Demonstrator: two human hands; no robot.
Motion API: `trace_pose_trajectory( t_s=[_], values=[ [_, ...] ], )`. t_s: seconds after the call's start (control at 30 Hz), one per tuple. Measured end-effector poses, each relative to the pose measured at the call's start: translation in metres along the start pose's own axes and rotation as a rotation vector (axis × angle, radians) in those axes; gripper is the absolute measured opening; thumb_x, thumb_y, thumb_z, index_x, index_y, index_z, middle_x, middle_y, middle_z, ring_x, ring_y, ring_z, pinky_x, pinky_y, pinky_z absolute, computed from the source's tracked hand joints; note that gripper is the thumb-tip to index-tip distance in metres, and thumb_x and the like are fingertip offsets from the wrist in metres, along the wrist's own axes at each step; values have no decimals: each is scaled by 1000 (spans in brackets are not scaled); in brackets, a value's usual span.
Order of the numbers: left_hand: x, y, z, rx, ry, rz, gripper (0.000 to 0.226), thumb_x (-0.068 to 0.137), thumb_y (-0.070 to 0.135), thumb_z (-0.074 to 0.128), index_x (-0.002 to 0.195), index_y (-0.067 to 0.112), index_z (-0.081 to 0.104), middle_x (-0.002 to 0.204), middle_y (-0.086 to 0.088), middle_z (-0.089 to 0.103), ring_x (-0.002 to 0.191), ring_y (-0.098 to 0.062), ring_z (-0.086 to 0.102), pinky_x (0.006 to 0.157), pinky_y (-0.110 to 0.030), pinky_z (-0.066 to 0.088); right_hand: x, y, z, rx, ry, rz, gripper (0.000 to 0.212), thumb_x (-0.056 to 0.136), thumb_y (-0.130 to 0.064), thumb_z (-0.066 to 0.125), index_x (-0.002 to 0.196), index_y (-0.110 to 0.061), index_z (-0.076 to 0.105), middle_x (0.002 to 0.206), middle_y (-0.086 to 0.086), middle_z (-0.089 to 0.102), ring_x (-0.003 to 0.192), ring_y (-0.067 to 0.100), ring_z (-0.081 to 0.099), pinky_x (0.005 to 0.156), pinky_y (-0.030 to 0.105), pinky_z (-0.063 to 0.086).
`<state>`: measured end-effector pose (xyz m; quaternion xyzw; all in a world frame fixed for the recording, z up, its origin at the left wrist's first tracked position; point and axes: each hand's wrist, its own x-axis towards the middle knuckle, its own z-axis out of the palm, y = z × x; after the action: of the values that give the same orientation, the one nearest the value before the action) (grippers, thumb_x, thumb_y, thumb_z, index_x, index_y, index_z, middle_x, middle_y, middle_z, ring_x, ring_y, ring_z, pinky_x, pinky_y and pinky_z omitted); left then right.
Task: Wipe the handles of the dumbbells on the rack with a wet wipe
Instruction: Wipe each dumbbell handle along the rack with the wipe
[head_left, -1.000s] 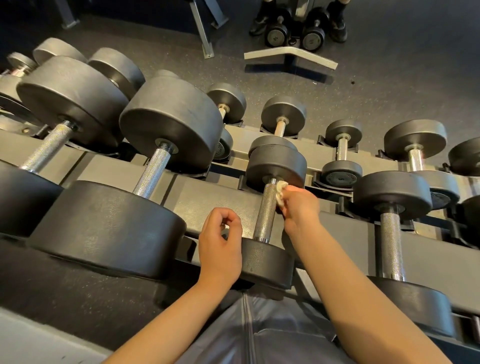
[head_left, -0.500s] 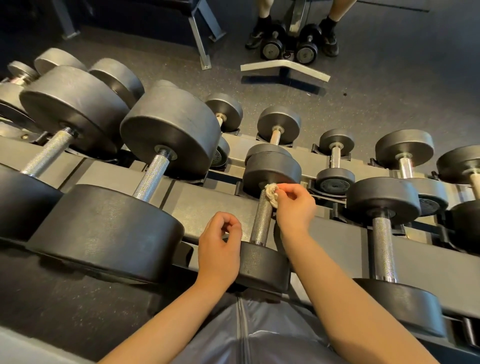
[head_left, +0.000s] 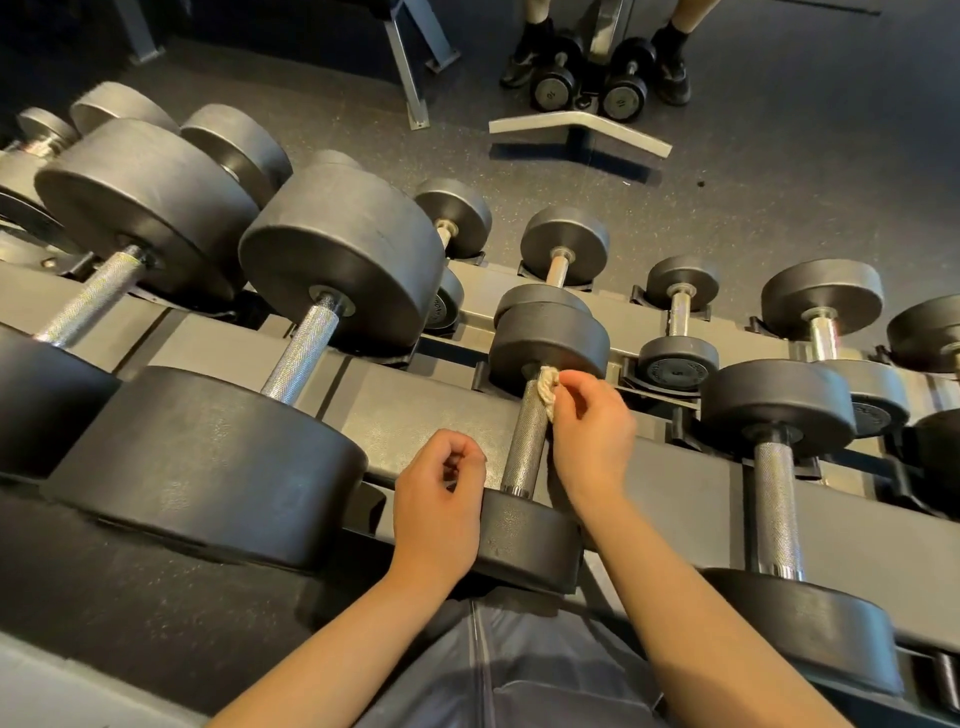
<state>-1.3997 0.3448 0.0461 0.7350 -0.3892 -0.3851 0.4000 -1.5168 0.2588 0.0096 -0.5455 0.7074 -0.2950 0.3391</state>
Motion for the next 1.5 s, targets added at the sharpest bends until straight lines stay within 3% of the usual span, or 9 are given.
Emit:
trace_pose_trajectory(
  t_s=[0.07,0.17,0.4,0.7,0.83,0.93,1.07,1.27,1.5],
  values=[
    [-1,-1,1,-15,39,4,21,92,8,55,76,21,56,72,1,60,73,-20,58,66,-21,46,1,-2,-3,-47,-29,-162,17,91,-8,58,101,-13,72,98,-3,60,87,5,50,73,-3,32],
    [-4,-2,1,-61,87,-10,19,92,9,54,76,21,56,72,3,59,72,-18,57,65,-18,45,2,-6,-13,-19,-181,-111,18,89,-6,60,88,-21,69,96,-9,59,83,-2,51,73,-4,33],
    [-2,-2,2,-47,75,21,23,92,4,56,76,21,56,74,9,59,71,-11,55,65,-14,42,-20,13,-44,202,-591,73,21,83,-8,69,85,-29,68,93,-3,65,83,11,62,77,24,51],
    [0,-2,0,-35,26,2,23,92,3,57,76,20,56,72,2,59,72,-18,57,66,-21,44,-8,2,-16,527,-254,296,16,86,-4,64,87,-20,66,86,5,63,74,15,59,61,18,51],
    [0,-1,-1,-16,-1,19,24,92,3,56,76,21,56,73,4,58,73,-14,56,67,-19,44,8,-4,-10,193,-187,127,13,87,-16,66,83,-28,68,95,-4,60,87,8,57,76,23,47],
    [0,1,-1,-25,-4,12,26,93,4,55,75,23,54,73,3,59,73,-14,56,66,-15,42,-8,-6,-26,19,-434,27,13,88,-16,64,82,-28,66,91,-11,57,81,0,52,69,9,38],
    [0,0,-1,-42,5,10,26,95,5,54,76,23,54,74,3,58,73,-15,56,66,-16,42,-24,-9,-51,-29,-865,119,13,86,-17,67,80,-29,69,87,-13,66,82,1,60,75,19,48],
    [1,1,0,-57,8,-9,22,96,8,52,78,20,55,75,3,58,74,-13,55,66,-15,42,-9,-35,-36,-260,-625,-260,25,88,-17,65,112,-22,61,86,-8,59,76,2,55,70,10,41],
    [0,5,0,-88,70,-154,18,96,13,52,81,21,58,78,0,60,75,-12,56,64,-10,40,29,-64,-5,-943,-604,-704,26,91,-9,55,117,-6,55,118,14,49,103,30,53,79,36,47]
  ],
)
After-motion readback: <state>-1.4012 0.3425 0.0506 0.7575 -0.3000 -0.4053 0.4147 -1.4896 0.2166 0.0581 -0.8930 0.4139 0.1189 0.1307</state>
